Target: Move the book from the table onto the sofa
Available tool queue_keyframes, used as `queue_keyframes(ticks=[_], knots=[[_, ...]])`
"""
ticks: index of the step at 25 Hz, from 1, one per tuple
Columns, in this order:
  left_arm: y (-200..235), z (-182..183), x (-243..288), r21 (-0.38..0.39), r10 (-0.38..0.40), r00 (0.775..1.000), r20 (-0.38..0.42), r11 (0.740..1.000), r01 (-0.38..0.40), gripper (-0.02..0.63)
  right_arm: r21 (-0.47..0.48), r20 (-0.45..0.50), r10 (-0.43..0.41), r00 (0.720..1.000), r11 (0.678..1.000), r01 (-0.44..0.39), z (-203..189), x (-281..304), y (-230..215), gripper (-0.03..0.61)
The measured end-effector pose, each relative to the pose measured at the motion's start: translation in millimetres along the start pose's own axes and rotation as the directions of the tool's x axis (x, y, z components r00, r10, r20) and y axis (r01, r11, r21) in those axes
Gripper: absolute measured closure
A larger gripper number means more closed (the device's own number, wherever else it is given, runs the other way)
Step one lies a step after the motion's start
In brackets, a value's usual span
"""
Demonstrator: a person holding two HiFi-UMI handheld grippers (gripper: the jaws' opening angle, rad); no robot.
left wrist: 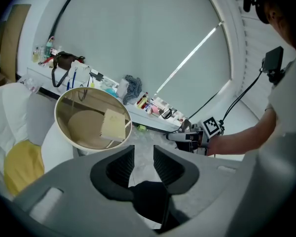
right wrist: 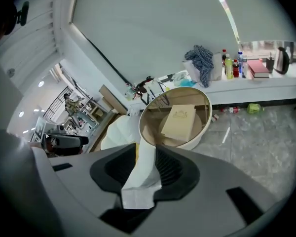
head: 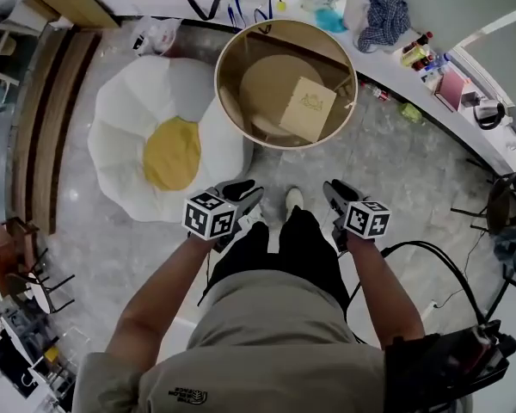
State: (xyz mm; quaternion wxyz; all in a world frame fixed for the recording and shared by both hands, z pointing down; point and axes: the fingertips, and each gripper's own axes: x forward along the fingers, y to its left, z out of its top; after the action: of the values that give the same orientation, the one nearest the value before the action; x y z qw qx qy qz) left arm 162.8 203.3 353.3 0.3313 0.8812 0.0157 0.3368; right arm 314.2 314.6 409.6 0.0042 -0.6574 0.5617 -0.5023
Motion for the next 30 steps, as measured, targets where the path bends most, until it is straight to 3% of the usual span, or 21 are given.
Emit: queue_keyframes(ticks=[11,20,25,30], knots=[[119.2,44.0,153.4,-0.063,0.038,0.985,-0.169,0.997,-0.049,0.48,0.221,-0.052,-0.065,0.997,0.972,0.075,47.9,141.0,-133.9,0.439],[213.6,45.0,276.3,-0.089,0.088,0.957,-0.278,0.989,-0.117,0.44,0.262,-0.125,-0.056,0.991,0.961,0.088,53.4,233.1,-219.4,0.434],[244.0,41.8,314.6,-0.108,0.097,0.953,-0.288,0.985,-0.133,0.426,0.334,-0.105,-0.005,0.995,0.942,0.04,54.9,259.3,-232.5,0.434],[252.8,24.6,332.5,-0.174,0.076,0.957,-0.28,0.976,-0.128,0.425,0.373,-0.086,0.016,0.996,0.928,0.017,54.2,266.6,-230.8,0.463]])
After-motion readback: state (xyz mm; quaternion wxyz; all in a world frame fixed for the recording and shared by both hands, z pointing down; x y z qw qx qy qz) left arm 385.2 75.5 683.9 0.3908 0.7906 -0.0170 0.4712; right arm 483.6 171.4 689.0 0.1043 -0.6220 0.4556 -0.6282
